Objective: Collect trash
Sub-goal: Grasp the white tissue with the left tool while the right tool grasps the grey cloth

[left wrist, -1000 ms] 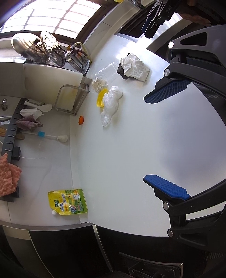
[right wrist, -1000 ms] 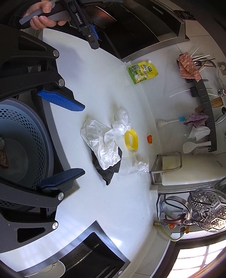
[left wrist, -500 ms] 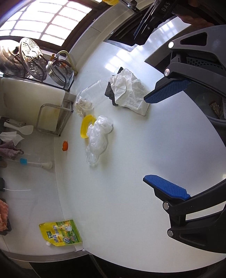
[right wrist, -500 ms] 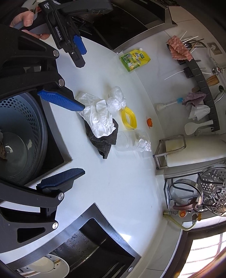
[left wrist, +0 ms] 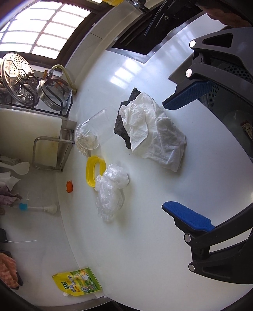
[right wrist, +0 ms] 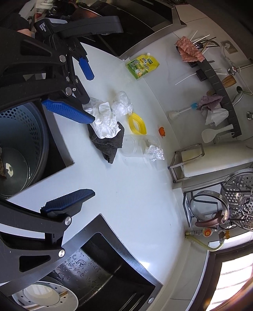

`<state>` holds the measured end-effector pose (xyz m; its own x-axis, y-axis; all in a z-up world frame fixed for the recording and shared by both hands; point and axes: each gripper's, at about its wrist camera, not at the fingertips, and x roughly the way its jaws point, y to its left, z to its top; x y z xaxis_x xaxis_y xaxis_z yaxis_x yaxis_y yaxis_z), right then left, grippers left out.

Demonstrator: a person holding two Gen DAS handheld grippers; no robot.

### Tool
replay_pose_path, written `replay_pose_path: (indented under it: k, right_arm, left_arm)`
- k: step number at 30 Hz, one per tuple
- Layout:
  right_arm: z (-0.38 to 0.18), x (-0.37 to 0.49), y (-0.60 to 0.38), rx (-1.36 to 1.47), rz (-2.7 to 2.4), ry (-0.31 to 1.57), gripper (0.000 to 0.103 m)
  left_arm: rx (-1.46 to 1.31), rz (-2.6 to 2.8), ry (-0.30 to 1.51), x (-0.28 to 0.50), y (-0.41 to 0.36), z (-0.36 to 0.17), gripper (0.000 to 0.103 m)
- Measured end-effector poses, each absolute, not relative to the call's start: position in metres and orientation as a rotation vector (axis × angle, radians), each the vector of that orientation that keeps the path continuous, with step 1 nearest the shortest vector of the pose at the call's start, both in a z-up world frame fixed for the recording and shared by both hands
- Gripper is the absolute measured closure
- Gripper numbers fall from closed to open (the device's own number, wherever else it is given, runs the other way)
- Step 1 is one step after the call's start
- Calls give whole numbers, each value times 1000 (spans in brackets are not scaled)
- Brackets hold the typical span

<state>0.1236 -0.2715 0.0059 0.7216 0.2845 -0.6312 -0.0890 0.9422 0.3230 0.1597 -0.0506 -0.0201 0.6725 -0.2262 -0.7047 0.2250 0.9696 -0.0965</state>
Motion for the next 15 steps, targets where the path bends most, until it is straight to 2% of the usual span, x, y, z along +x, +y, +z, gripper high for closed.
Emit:
replay_pose_path:
  k: [6,9,11,15]
  right_arm:
    - [-1,123,-280,302,201,745,36]
    - [-3,125,-282,309,194,752,36]
    - [-4,126,-282,307,190,756,36]
    - [-7,130,-277,297,189,766,36]
  left_arm:
    - [8,-243,838,173,-64,-39,12]
    - [-1,-265,845,173,-66,-41,32]
    - [1,-278,831,170,-66,-38,41]
    - [-11,-298,834,168,-63,-37,73]
